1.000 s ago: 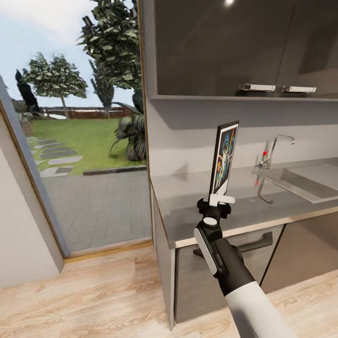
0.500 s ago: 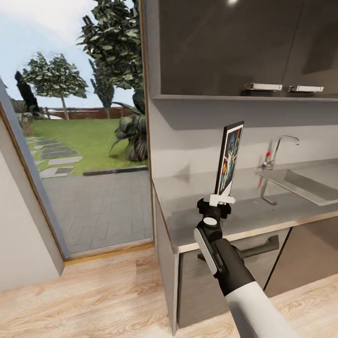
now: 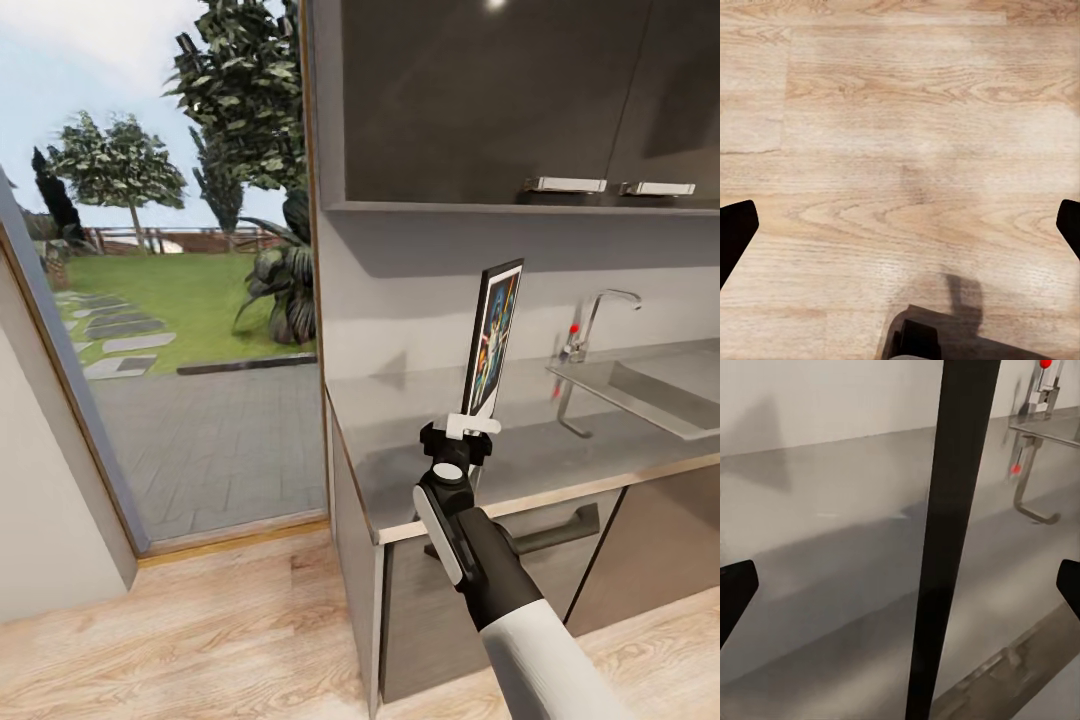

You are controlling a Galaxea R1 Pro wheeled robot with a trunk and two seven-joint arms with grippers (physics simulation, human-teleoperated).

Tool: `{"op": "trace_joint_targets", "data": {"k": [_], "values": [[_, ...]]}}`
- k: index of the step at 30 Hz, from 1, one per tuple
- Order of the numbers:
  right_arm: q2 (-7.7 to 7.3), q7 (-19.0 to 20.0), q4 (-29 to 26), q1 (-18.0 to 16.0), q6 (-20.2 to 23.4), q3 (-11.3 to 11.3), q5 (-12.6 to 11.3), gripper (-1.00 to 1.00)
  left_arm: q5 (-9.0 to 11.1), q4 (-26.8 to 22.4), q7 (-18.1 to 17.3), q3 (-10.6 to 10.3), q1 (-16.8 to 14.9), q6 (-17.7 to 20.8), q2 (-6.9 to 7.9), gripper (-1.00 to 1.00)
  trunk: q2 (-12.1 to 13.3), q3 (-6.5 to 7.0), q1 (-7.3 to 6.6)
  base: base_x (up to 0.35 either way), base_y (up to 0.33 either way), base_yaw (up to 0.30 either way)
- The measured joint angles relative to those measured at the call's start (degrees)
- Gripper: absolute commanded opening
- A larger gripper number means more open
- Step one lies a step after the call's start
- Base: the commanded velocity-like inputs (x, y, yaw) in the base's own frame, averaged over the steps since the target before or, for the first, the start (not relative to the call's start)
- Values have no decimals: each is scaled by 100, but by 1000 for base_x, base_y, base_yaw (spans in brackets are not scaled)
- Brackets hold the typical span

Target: Pick up the poster from the kitchen countertop and hang it on one of the wall nails in the kitchen.

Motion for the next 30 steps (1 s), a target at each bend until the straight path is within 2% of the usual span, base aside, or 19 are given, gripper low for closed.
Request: {"op": "trace_joint_targets", "data": {"k": [21,22,30], "values": [[0,0,0,1,0,0,0,100,0,-9,-8,0,0,1,0,100,0,0,0,19,-19,0],[0,-2,0,1,0,0,0,-100,0,-9,-8,0,0,0,0,100,0,0,0,4,-4,0],[0,-10,0,2,-84,1,-9,-100,0,-9,-8,0,0,0,0,100,0,0,0,1,-1,0]]}}
